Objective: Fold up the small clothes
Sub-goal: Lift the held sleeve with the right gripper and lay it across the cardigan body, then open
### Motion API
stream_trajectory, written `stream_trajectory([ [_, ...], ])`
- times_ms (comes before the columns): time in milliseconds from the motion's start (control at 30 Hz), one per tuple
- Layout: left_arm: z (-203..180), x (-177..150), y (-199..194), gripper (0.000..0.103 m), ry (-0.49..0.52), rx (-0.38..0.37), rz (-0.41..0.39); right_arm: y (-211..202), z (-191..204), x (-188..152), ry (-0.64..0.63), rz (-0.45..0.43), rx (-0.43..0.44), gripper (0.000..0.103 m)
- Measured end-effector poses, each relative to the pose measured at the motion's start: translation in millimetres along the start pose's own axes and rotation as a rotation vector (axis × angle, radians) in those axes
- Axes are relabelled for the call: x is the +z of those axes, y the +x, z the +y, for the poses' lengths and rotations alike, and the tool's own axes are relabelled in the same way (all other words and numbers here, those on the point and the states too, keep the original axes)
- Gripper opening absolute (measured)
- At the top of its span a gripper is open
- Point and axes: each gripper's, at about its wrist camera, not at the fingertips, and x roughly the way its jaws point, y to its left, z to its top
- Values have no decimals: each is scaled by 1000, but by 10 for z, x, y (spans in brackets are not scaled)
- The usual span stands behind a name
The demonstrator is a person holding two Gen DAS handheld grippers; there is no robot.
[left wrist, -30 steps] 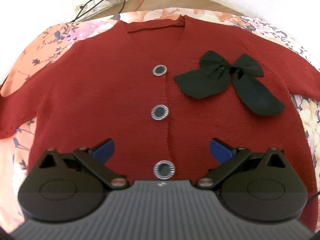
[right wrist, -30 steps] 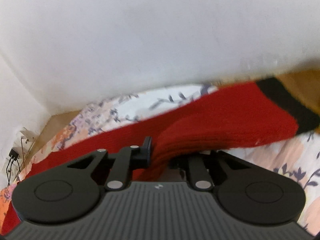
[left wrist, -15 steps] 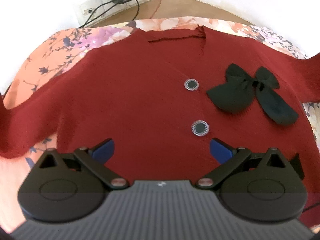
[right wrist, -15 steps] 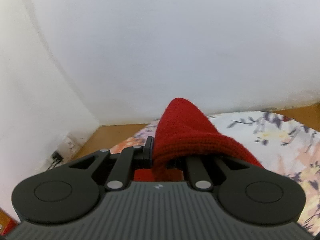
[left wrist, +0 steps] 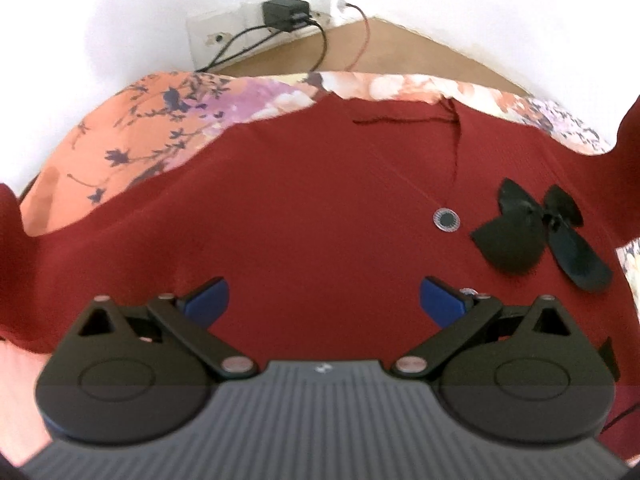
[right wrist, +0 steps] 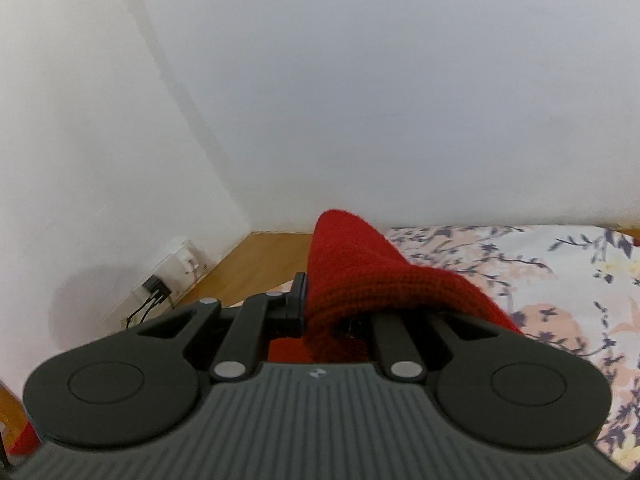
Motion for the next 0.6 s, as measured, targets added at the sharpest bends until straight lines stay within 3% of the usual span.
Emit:
stream_trajectory([
  [600,479,99,56,103,-43,-56,-36,637,1245,-654,-126,137,39,11],
])
